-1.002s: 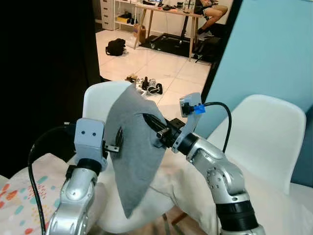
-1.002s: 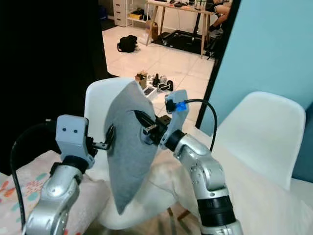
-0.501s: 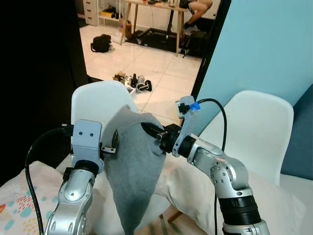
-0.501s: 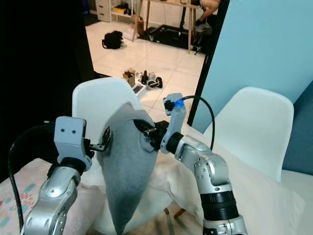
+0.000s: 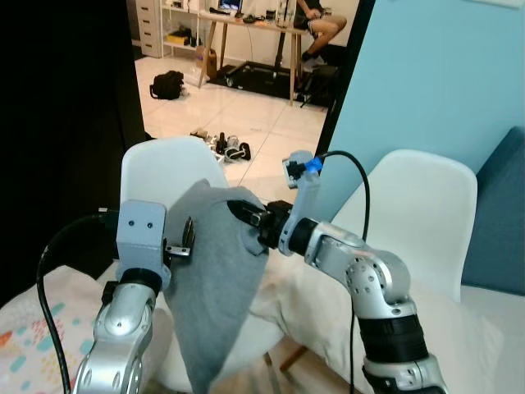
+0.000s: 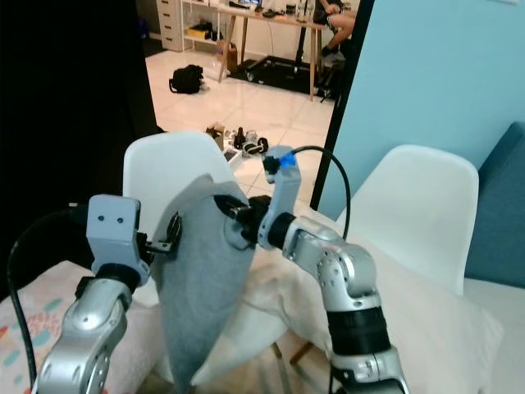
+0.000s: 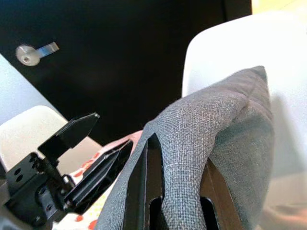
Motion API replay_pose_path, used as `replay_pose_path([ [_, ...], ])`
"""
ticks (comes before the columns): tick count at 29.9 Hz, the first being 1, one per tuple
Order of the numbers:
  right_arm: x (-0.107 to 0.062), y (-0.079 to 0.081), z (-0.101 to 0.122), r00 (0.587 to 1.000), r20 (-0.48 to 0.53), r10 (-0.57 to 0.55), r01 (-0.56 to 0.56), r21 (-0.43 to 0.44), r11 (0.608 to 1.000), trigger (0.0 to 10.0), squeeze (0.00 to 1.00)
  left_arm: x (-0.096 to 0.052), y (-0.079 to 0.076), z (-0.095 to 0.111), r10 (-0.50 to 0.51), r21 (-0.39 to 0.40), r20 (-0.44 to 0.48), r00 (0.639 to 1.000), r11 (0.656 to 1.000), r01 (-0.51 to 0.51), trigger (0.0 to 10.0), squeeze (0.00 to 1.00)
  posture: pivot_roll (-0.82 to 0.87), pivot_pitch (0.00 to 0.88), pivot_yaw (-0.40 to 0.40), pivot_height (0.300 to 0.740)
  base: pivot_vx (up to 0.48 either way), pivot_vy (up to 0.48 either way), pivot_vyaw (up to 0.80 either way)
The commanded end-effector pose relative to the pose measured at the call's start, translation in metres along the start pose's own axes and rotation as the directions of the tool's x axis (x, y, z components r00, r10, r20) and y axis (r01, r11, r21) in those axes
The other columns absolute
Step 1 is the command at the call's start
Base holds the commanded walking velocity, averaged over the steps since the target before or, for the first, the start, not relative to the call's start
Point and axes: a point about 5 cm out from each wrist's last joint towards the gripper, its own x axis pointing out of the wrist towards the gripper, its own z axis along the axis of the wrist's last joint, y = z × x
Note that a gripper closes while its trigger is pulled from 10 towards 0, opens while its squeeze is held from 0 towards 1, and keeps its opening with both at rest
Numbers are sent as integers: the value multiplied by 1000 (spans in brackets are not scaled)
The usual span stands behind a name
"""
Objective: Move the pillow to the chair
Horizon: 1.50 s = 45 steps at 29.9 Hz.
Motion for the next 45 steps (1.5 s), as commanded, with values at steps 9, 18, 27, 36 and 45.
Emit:
replay_pose_path([
  [9,12,1,19,994,64,-85,90,-68,994,10000,0,7,6,18,23,19,53,998,1000,-24,10000,0,16,0,-112,584,0,0,0],
  [18,19,-13,40,991,74,-109,119,-146,982,10000,0,12,19,30,61,36,85,995,997,-64,10000,0,19,0,-121,554,0,0,0],
  [27,25,-34,35,991,47,-124,127,-91,988,10000,0,4,33,35,103,70,85,991,992,-109,10000,0,56,0,-143,519,0,0,0],
  [36,43,-67,-49,952,-156,-264,269,12,963,10000,0,-16,44,39,141,100,50,989,984,-146,10000,0,125,99,-181,495,0,0,0],
  [45,42,-68,-76,924,-264,-277,284,-12,959,10000,0,-19,43,41,140,101,38,989,985,-143,10000,0,130,118,-181,495,0,0,0],
])
